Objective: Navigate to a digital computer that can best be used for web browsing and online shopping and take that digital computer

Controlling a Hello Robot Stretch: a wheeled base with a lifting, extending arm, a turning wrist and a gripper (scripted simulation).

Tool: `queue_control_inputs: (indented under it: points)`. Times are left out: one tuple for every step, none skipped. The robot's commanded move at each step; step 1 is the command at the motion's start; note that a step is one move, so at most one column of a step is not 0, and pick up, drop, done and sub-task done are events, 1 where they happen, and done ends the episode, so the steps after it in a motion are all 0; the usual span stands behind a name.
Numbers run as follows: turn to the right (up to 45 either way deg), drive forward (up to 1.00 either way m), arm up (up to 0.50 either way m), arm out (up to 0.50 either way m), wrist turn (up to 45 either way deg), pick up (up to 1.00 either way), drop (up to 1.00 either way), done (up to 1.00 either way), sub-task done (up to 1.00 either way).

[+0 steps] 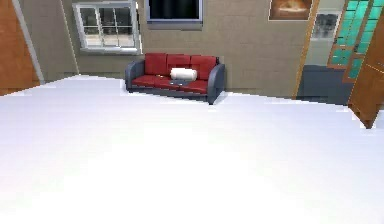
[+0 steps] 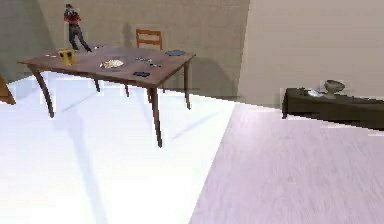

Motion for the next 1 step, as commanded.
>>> queue_control_inputs:
  points:
    - [0.0, 1.00, 0.00, 0.00, 0.0, 0.00, 0.00, 0.00, 0.00]
